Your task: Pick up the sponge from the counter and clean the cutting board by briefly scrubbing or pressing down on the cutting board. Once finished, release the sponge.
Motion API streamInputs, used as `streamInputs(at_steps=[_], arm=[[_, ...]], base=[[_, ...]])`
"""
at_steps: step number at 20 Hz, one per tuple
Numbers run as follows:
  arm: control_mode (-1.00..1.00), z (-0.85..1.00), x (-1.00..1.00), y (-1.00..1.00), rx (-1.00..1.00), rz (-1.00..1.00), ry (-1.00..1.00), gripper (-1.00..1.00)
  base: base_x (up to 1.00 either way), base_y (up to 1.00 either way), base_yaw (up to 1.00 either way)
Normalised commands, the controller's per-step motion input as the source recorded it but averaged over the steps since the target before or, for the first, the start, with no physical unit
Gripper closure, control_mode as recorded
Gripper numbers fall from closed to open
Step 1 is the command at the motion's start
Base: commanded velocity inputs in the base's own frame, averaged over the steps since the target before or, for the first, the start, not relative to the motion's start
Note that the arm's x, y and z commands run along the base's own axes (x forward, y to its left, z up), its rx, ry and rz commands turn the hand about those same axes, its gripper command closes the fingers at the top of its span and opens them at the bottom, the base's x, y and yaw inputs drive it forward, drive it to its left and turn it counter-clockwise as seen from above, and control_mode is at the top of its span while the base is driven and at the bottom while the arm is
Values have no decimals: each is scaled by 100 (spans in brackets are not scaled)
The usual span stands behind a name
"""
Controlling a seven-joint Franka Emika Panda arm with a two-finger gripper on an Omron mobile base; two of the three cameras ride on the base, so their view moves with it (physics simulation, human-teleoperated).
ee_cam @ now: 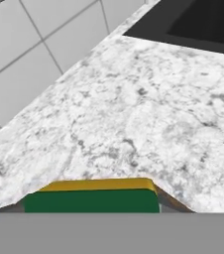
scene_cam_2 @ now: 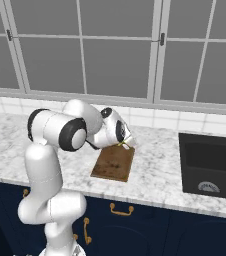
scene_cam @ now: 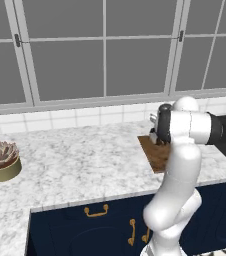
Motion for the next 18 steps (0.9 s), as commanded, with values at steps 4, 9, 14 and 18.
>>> streamInputs(at_steps=[4,9,14,18], arm=[[-100,-51,-3,-2,-3,-5,-15,100],[-100,-89,-12,4,-10,-6,-6,100],[-100,-100,-19,1,-8,-3,0,100],[-100,-96,-39,0,-7,-2,0,100]], base=[[0,0,0],[0,0,0],[0,0,0],[0,0,0]])
